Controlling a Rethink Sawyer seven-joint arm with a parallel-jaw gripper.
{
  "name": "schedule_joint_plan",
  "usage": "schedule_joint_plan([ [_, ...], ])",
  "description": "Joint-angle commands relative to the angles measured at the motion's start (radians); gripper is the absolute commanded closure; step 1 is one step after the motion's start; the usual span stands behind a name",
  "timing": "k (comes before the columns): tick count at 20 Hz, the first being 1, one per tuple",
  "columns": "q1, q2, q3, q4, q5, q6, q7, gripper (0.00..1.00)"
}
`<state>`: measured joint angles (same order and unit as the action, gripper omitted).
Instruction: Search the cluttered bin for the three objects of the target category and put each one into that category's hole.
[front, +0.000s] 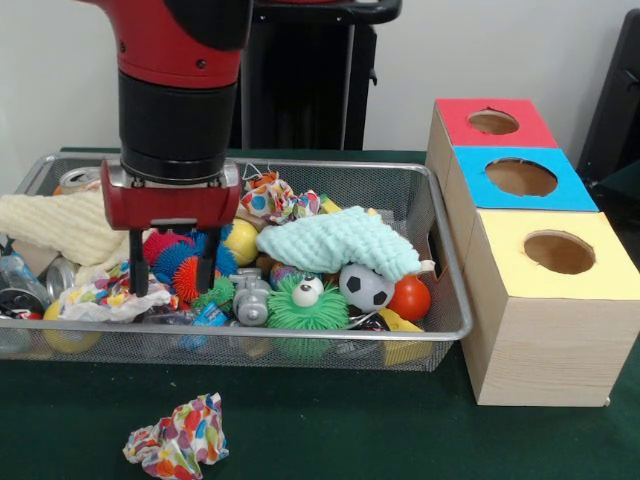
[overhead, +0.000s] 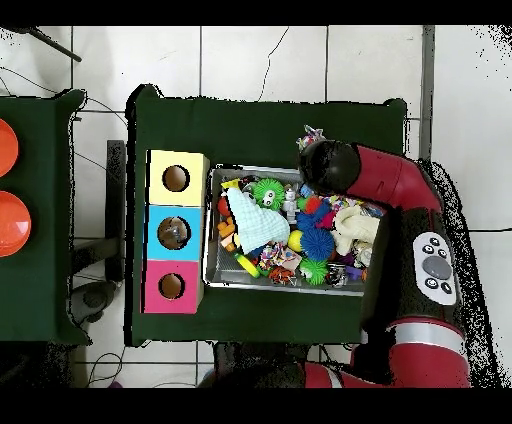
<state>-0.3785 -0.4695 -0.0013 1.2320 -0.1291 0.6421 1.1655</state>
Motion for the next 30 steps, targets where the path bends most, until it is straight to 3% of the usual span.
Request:
schedule_joint_plan([
  [1,0.006,-0.011,0.013,0.15,0.017,-0.066,0.235,0.0],
  [14,0.004,-0.046,0.005,0.22,0.023,-0.105,0.228,0.0],
  [21,0.009,-0.013,0.0,0.191,0.029,-0.115,0.24,0.0],
  [30,-0.007,0.038,0.021,0.184,0.014,-0.199,0.22,0.0],
])
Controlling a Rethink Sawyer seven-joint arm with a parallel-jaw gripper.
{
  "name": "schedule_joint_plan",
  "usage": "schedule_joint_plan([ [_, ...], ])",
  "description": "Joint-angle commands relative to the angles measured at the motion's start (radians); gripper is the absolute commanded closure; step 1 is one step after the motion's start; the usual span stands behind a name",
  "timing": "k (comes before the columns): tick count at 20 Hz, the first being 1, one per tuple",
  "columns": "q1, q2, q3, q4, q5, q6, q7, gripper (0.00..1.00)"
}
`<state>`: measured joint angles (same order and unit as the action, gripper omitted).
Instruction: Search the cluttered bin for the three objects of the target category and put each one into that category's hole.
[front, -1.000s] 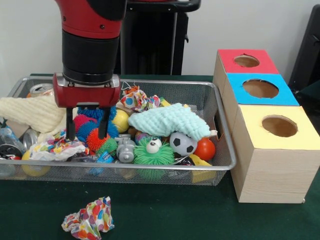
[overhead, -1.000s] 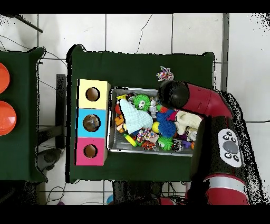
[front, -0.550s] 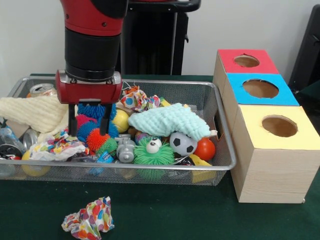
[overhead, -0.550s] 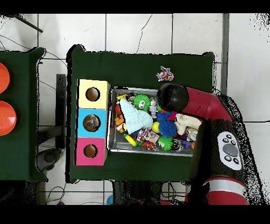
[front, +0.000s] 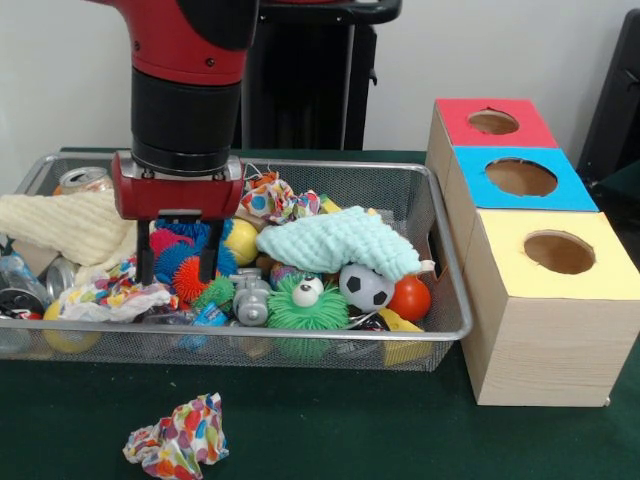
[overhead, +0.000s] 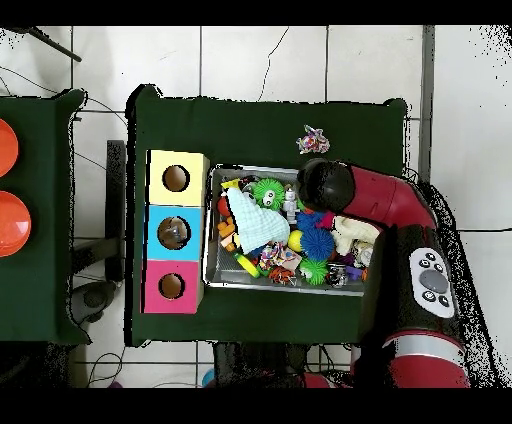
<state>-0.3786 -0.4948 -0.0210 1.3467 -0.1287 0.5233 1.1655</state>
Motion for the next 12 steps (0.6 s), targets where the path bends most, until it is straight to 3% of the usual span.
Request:
schedule_joint_plan([
  [1,-0.008,0.07,0.043,0.068,0.015,-0.088,0.22,0.0],
  [12,-0.006,0.085,0.04,0.067,0.031,-0.115,0.224,0.0],
])
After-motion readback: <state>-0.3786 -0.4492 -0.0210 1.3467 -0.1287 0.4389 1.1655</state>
